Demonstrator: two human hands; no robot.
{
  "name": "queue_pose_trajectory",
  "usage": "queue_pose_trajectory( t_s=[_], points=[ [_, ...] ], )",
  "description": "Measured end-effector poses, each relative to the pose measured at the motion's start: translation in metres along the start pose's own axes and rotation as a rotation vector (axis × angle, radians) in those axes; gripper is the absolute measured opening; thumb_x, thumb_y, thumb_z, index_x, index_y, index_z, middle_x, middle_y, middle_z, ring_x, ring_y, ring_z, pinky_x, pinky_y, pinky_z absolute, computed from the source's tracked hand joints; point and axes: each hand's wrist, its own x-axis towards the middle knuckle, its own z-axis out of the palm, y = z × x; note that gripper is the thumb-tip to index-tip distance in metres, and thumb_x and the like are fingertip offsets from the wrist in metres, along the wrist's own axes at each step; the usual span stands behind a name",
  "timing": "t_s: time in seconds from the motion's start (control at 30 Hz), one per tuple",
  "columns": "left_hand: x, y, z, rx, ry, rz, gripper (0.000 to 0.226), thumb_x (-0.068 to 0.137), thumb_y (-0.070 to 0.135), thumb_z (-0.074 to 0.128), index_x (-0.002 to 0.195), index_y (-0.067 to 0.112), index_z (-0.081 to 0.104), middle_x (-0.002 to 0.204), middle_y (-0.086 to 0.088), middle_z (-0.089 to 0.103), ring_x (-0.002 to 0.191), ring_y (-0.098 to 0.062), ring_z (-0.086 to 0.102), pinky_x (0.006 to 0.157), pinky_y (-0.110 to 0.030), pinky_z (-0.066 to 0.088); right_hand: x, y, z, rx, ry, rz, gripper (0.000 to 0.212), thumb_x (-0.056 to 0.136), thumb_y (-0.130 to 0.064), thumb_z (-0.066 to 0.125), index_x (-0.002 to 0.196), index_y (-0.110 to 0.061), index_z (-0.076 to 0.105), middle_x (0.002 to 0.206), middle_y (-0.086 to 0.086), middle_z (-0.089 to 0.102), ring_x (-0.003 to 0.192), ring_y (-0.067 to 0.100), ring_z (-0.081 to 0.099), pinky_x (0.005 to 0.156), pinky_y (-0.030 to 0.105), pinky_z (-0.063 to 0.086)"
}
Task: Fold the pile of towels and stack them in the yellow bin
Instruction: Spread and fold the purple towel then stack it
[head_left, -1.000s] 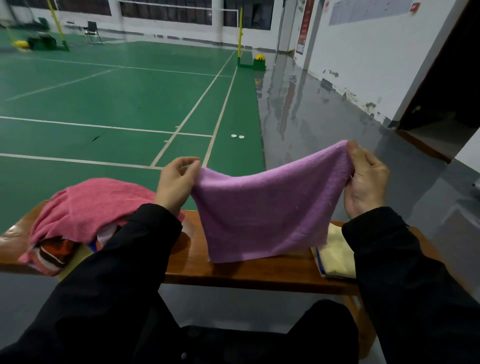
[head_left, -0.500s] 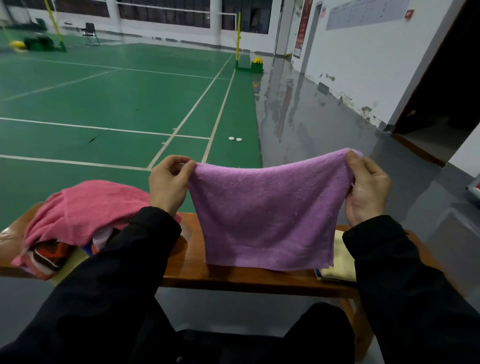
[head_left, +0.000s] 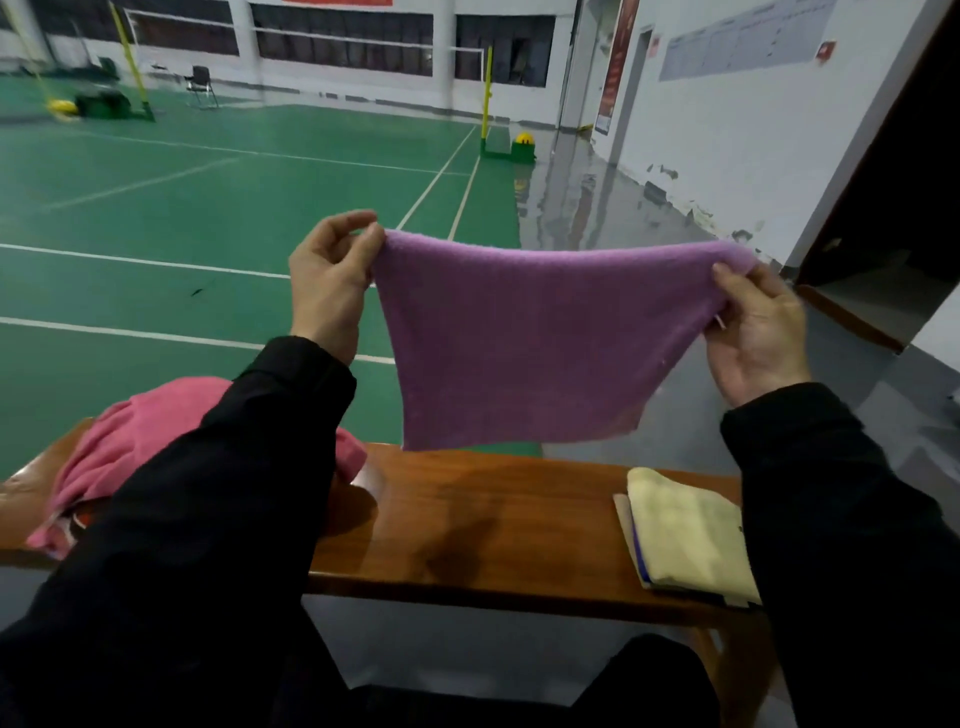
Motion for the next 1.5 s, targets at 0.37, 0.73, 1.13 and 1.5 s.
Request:
queue_pose_trajectory(
  t_s=[0.37, 0.73, 1.13, 1.5],
  points=[
    [-0.249, -0.118, -0.114, 0.347, -0.099, -0.486, 0.012, 0.091, 0.007, 0.072, 0.1, 0.014, 0.075, 0.096, -0.004, 0.078, 0.096, -0.026, 0.071, 0.077, -0.02, 0.054, -0.2, 0.102, -0.142, -0.79, -0.163, 0.371, 0.056, 0.081, 0.005, 0.079, 0.12, -0.033, 0.065, 0.094, -0.006, 0.077, 0.097, 0.002, 0.07, 0.077, 0.008, 0.05],
    [-0.272, -0.142, -0.141, 0.602, -0.349, -0.569, 0.019, 0.096, 0.003, 0.064, 0.098, 0.019, 0.076, 0.088, -0.003, 0.075, 0.075, -0.021, 0.071, 0.069, -0.027, 0.058, -0.22, 0.134, -0.167, -1.362, -0.437, 0.302, 0.02, 0.088, -0.02, 0.072, 0.084, -0.039, 0.067, 0.09, -0.022, 0.071, 0.088, -0.002, 0.066, 0.081, 0.035, 0.056],
    [-0.229, -0.132, -0.118, 0.587, -0.199, -0.418, 0.016, 0.087, 0.007, 0.077, 0.09, 0.022, 0.076, 0.091, 0.006, 0.075, 0.086, -0.022, 0.07, 0.078, -0.033, 0.058, -0.162, 0.131, -0.127, -1.228, -0.258, 0.28, 0.018, 0.093, -0.013, 0.068, 0.082, -0.026, 0.069, 0.083, -0.005, 0.071, 0.083, 0.021, 0.064, 0.076, 0.04, 0.055],
    [-0.157, -0.047, -0.076, 0.425, -0.07, -0.079, 0.018, 0.089, 0.01, 0.076, 0.104, 0.019, 0.075, 0.089, 0.008, 0.077, 0.081, -0.008, 0.07, 0.078, -0.026, 0.058, -0.118, 0.049, -0.083, -0.855, -0.092, 0.012, 0.027, 0.096, -0.004, 0.066, 0.085, -0.028, 0.074, 0.079, -0.008, 0.072, 0.076, 0.008, 0.065, 0.068, 0.017, 0.055]
  ],
)
